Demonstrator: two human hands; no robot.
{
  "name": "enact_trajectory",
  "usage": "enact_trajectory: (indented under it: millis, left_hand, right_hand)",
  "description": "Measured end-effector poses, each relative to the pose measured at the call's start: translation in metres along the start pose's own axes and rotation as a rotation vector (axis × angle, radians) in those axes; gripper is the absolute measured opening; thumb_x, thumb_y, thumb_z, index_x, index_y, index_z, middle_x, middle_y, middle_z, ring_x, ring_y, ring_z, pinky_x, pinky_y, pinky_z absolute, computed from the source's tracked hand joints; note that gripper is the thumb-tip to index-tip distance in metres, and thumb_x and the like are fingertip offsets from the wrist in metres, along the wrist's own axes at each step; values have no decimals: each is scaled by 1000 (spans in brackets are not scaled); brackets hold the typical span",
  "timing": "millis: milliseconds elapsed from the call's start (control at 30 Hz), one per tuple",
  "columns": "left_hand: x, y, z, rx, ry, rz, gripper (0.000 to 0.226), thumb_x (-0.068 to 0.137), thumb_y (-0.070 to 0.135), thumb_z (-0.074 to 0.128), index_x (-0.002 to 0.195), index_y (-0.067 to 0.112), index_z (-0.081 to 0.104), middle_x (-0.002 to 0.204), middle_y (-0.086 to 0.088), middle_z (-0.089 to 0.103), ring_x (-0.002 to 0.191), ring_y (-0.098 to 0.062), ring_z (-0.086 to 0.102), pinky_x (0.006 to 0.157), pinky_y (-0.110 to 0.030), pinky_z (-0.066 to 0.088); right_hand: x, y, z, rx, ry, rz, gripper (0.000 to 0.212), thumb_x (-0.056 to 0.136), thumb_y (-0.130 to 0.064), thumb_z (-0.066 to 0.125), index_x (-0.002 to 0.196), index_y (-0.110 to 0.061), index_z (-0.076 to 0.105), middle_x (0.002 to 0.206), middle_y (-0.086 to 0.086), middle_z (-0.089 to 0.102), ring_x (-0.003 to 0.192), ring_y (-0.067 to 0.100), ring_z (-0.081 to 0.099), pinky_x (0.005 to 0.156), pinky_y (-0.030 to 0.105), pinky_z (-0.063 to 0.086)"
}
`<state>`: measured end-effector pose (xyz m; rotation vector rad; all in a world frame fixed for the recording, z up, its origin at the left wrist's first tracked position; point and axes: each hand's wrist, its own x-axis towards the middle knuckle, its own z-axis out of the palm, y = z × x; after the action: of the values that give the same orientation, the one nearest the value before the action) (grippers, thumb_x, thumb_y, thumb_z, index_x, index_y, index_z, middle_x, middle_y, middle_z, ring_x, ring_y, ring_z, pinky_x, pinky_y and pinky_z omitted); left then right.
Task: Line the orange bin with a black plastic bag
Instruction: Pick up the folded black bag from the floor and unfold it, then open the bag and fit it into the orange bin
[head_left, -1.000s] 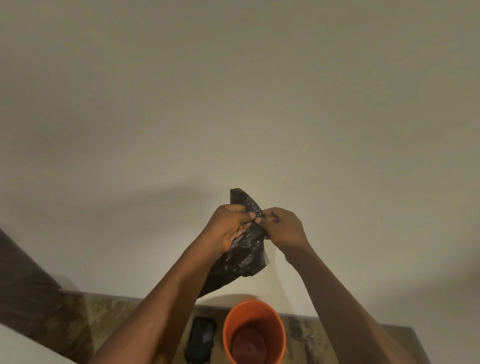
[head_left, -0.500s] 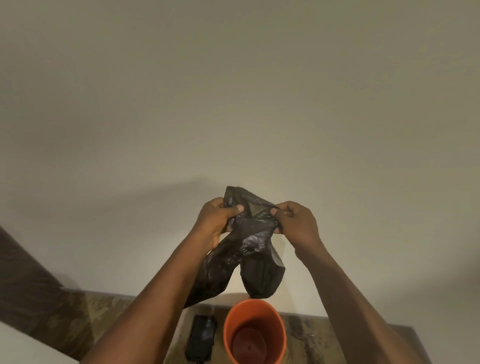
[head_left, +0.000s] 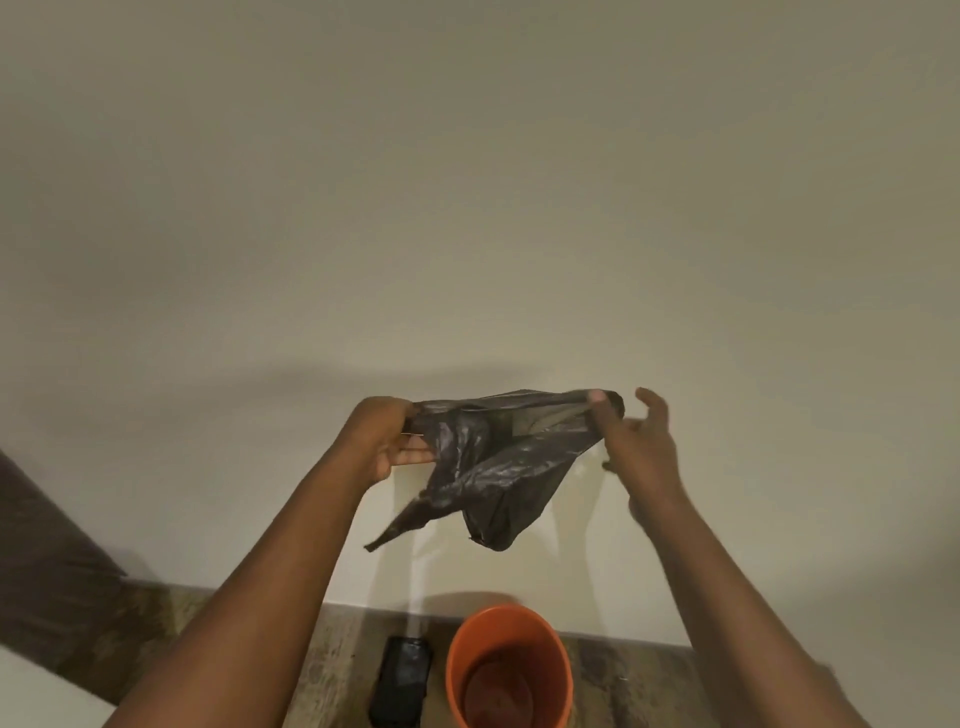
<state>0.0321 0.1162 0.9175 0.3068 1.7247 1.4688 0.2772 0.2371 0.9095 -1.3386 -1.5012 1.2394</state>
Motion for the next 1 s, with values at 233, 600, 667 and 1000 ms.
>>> enact_trajectory:
  millis: [233,600,667,1000]
  left_hand:
    - [-8,-9,32,-499,-171,-186,24,92,-8,45,76,-9,63,69,-19,66,52,-28,68,44,-31,58]
    - [23,18,-29,33,235,172,14,86,-4,55,86,-4,69,84,-22,69,69,-34,69,47,-28,54]
    - [22,50,-29,212,344,375,16,83,7,59,87,0,72,83,-15,71,81,-31,72,61,-35,58]
    - [-56,27,2,461,447,1185,10,96,22,52,104,20,58,77,-2,59,68,-20,57,62,-29,39]
  right_hand:
    - [-38,28,52,79,-425,325,33,90,-7,74,118,-12,58,94,9,72,70,19,72,53,28,58]
    - [19,-21,26,-189,-211,63,9,81,-13,68,74,-8,71,86,23,74,72,28,69,73,47,61]
    - [25,-58,22,-386,-200,-148,22,74,-30,67,73,-9,73,84,20,75,81,32,71,80,49,58]
    - [-17,-51,36,-527,3,-954,22,99,-23,54,120,-24,63,107,6,70,99,27,64,77,32,45]
